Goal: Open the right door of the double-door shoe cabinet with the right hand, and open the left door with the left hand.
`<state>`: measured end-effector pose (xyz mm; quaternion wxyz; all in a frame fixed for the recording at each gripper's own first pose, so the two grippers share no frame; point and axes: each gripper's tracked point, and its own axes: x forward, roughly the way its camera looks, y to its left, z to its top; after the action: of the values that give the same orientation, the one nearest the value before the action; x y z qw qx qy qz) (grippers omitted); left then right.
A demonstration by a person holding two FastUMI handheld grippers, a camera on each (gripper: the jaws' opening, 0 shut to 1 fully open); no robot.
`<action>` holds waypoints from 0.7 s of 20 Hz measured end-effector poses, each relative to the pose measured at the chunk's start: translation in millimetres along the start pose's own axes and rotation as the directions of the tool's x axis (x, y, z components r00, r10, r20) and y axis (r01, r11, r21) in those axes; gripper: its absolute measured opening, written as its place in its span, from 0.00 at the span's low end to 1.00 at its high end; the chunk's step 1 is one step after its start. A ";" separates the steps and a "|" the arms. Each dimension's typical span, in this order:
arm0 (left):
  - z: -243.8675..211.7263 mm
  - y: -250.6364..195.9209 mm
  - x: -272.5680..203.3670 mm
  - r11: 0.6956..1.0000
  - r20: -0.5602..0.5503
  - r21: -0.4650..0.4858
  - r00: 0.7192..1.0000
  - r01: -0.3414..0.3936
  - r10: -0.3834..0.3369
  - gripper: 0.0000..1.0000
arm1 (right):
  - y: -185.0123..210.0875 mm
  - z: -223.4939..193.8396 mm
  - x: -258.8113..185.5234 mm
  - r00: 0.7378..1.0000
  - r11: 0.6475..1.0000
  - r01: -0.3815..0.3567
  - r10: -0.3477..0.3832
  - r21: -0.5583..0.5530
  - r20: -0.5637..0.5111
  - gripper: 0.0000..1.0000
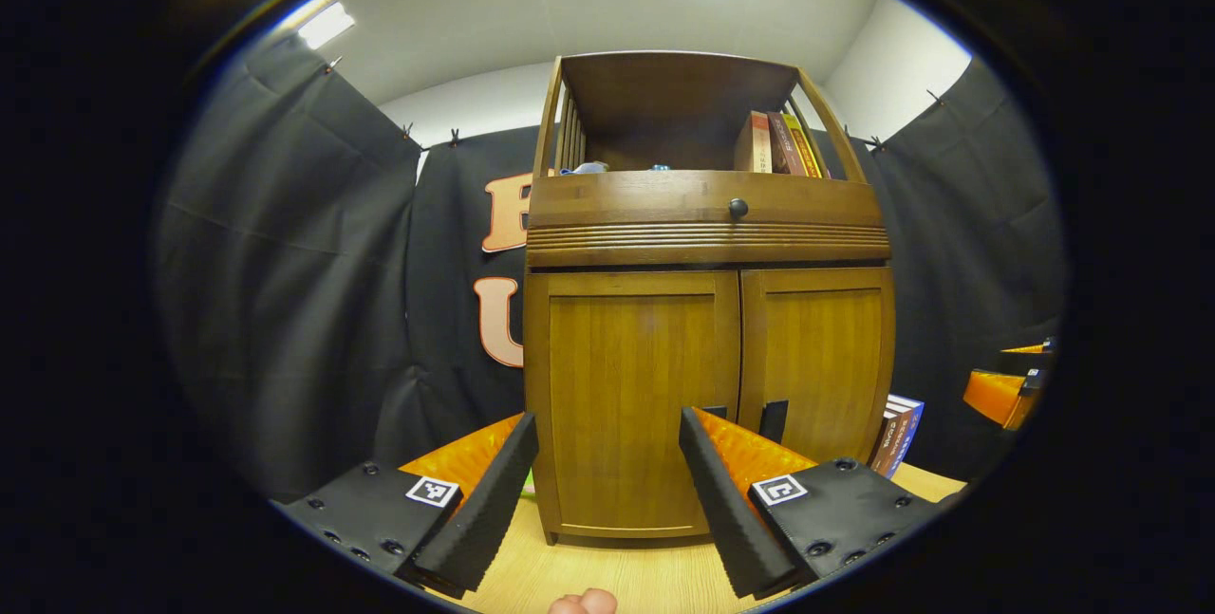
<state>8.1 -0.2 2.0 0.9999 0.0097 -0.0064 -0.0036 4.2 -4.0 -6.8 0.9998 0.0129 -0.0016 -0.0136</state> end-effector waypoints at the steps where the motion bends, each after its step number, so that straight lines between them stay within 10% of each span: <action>1: -0.9 -0.4 0.7 1.000 -0.001 0.000 1.000 0.000 0.000 0.96 | 0.1 0.2 0.5 1.000 1.000 -0.001 0.001 -0.003 0.001 0.94; 14: -4.4 2.3 1.9 0.999 0.005 0.029 1.000 -0.018 0.018 0.94 | 5.5 -13.1 6.4 1.000 1.000 -0.016 0.015 -0.003 -0.026 0.94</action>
<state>10.1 2.2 -2.3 0.9997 0.0240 -0.0091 0.0053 10.8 1.6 -19.8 0.9999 0.0114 0.0115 -0.0057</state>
